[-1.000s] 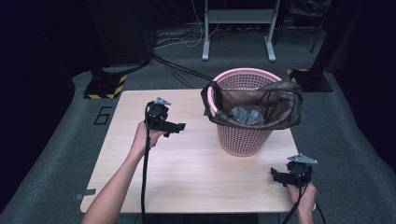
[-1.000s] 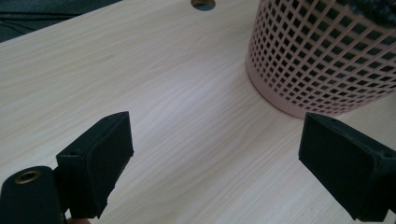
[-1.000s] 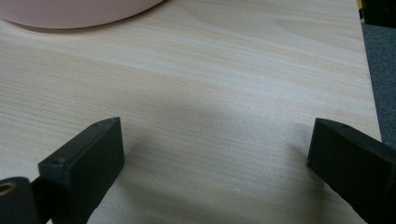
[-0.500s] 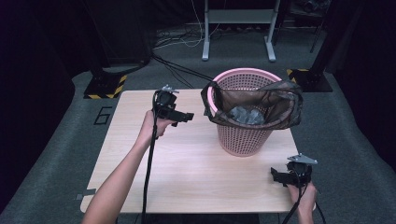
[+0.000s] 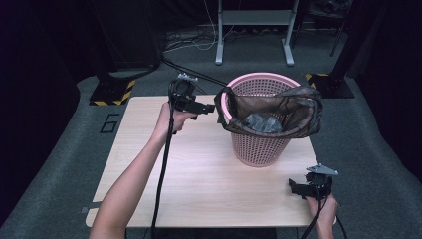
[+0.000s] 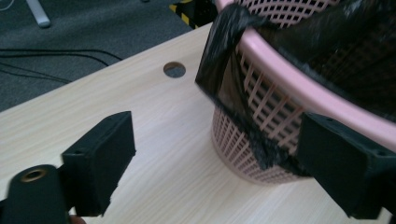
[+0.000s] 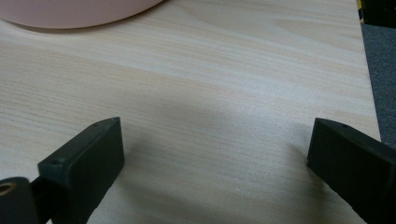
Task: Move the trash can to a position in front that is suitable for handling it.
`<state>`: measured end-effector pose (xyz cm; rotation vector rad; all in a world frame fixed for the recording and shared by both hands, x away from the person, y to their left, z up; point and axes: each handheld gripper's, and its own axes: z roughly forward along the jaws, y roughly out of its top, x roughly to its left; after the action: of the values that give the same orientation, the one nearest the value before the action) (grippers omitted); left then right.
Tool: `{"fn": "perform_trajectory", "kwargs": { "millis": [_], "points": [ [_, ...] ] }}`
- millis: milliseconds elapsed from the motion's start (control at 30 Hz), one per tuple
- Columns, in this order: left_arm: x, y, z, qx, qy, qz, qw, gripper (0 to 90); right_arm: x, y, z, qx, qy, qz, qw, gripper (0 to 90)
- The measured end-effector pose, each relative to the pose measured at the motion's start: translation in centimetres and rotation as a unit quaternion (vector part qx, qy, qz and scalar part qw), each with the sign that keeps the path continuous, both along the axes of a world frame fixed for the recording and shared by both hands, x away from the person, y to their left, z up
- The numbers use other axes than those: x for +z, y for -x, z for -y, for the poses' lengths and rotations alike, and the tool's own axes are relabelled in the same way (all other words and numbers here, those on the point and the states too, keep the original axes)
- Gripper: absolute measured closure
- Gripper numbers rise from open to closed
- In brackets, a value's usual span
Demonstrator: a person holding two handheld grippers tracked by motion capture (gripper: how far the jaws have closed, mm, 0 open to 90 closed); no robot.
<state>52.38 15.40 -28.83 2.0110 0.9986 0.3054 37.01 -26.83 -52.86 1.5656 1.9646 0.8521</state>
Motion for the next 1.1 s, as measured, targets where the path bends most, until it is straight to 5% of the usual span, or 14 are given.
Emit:
{"fn": "perform_trajectory", "kwargs": {
  "millis": [300,867,1100],
  "points": [
    [0.8,-1.7,2.3,-0.005,0.024,-0.008,0.9997,24.5,0.0,0.0,0.0,0.0,0.0,0.0,1.0,2.9],
    [-0.7,-2.7,6.0,0.006,-0.006,-0.017,0.9998,46.7,0.0,0.0,0.0,0.0,0.0,0.001,1.0,3.0],
    [-1.2,-2.0,7.3,0.025,-0.033,0.007,0.9991,59.4,0.0,0.0,0.0,-0.001,0.0,0.001,1.0,3.2]
  ]
}}
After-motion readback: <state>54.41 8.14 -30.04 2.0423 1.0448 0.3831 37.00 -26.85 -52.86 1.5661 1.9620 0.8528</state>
